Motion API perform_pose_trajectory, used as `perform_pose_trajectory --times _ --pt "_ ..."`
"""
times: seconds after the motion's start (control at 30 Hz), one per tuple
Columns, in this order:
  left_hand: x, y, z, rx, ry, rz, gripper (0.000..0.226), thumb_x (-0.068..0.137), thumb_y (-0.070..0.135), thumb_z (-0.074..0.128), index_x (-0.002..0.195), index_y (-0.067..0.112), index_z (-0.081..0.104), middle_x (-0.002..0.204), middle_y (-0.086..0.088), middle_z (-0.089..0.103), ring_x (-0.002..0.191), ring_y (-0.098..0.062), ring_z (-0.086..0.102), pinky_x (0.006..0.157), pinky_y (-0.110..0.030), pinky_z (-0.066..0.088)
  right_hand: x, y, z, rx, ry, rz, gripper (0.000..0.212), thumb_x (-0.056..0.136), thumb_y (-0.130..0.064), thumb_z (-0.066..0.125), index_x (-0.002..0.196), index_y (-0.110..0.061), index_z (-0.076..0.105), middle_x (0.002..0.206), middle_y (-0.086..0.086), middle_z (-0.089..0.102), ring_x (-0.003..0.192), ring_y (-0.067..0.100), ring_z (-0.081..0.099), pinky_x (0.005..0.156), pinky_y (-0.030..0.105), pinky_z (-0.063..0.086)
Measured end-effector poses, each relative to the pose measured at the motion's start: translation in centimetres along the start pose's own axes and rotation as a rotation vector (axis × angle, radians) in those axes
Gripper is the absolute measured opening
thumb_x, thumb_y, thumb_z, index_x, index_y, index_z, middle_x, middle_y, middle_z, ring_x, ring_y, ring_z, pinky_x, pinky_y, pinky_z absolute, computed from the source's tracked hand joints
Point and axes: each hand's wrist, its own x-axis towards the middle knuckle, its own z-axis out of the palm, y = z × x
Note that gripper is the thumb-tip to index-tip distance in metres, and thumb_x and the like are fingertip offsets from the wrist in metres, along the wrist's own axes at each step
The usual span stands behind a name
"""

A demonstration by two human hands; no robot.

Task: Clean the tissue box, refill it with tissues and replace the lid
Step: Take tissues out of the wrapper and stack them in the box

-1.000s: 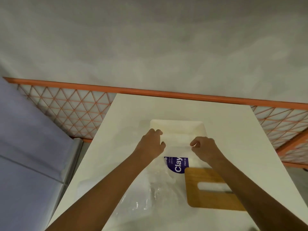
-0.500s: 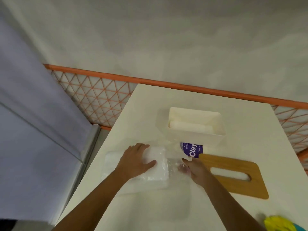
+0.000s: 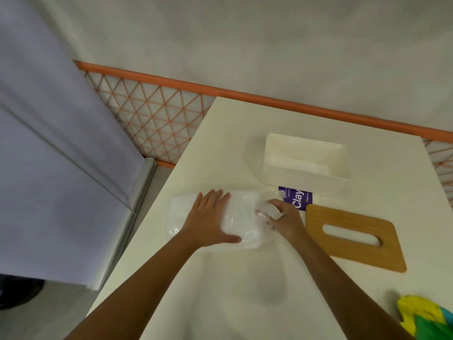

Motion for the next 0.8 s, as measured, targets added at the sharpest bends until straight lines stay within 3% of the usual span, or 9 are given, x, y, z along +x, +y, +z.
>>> perform_pose_trajectory --times 0.17,0.27,0.37,0.43,0.5,0.53,0.63,0.73,0.8 --pt "0.0 0.0 0.0 -0.007 0.006 0.006 0.111 0.068 0.073 0.058 0.15 0.021 0.003 0.158 0.001 0.004 0.147 -0.018 -0.001 0.119 -0.037 -0.006 -0.1 -0.4 0.9 0.112 -0.013 0.136 0.024 0.086 -0.01 0.059 0.106 0.001 0.065 0.059 0.004 0.055 0.049 0.016 0.047 0.047 0.022 0.04" --pt "0.0 0.0 0.0 -0.001 0.006 0.01 0.111 0.069 0.073 0.058 0.15 0.021 0.003 0.158 0.0 0.003 0.147 -0.018 -0.001 0.119 -0.037 -0.006 0.0 -0.5 0.9 0.07 -0.091 0.176 0.03 0.086 -0.01 0.06 0.116 -0.004 0.061 0.063 0.0 0.055 0.051 0.013 0.047 0.049 0.021 0.039" --pt "0.0 -0.1 0.1 0.001 0.003 0.014 0.111 0.069 0.073 0.057 0.15 0.021 0.003 0.159 0.001 0.003 0.147 -0.019 -0.001 0.12 -0.038 -0.005 0.2 -0.9 -0.1 0.132 -0.134 0.204 0.035 0.086 0.004 0.056 0.12 -0.005 0.059 0.071 0.0 0.056 0.058 0.014 0.049 0.053 0.02 0.041" --pt "0.0 -0.3 0.1 -0.012 0.011 0.023 0.112 0.067 0.076 0.057 0.15 0.021 0.005 0.158 0.0 0.004 0.147 -0.019 0.001 0.12 -0.038 -0.004 0.4 -1.0 -0.9 0.179 -0.167 0.204 0.037 0.084 0.011 0.055 0.113 -0.011 0.06 0.087 0.003 0.061 0.076 0.02 0.056 0.06 0.02 0.046" --pt "0.1 -0.6 0.1 -0.023 0.022 0.033 0.116 0.06 0.082 0.048 0.15 0.021 0.007 0.158 0.0 0.007 0.147 -0.018 0.003 0.119 -0.037 -0.003 0.9 -0.9 -1.5 0.259 -0.175 0.232 0.029 0.084 0.004 0.06 0.111 -0.003 0.063 0.104 0.013 0.064 0.094 0.027 0.06 0.077 0.029 0.052" --pt "0.1 -0.7 0.1 -0.026 0.028 0.035 0.119 0.055 0.086 0.04 0.15 0.021 0.008 0.158 0.0 0.008 0.146 -0.018 0.004 0.119 -0.036 -0.003 1.1 -0.7 -1.7 0.358 -0.164 0.267 0.024 0.085 -0.001 0.059 0.109 0.001 0.063 0.105 0.016 0.063 0.096 0.028 0.06 0.08 0.031 0.052" --pt "0.2 -1.0 0.3 -0.018 0.049 0.041 0.124 0.046 0.088 0.024 0.15 0.021 0.009 0.158 0.001 0.011 0.146 -0.017 0.006 0.118 -0.035 -0.002 1.1 0.2 -1.9 0.538 -0.082 0.386 0.016 0.089 -0.002 0.051 0.101 0.004 0.061 0.093 0.014 0.061 0.087 0.024 0.057 0.063 0.024 0.051" --pt "0.4 -0.9 0.4 -0.011 0.054 0.044 0.123 0.049 0.088 0.031 0.15 0.022 0.009 0.157 0.001 0.011 0.146 -0.017 0.006 0.118 -0.034 -0.003 0.8 0.6 -1.6 0.443 -0.119 0.35 0.031 0.084 -0.008 0.062 0.114 0.002 0.06 0.096 0.015 0.062 0.086 0.029 0.055 0.068 0.035 0.046" --pt "0.4 -0.9 0.3 -0.035 0.058 0.043 0.121 0.05 0.087 0.036 0.149 0.022 0.01 0.157 0.002 0.012 0.146 -0.017 0.007 0.118 -0.034 -0.003 0.9 0.2 -1.7 0.471 -0.101 0.332 0.024 0.087 -0.007 0.058 0.108 0.002 0.062 0.094 0.016 0.06 0.079 0.028 0.054 0.067 0.035 0.045"
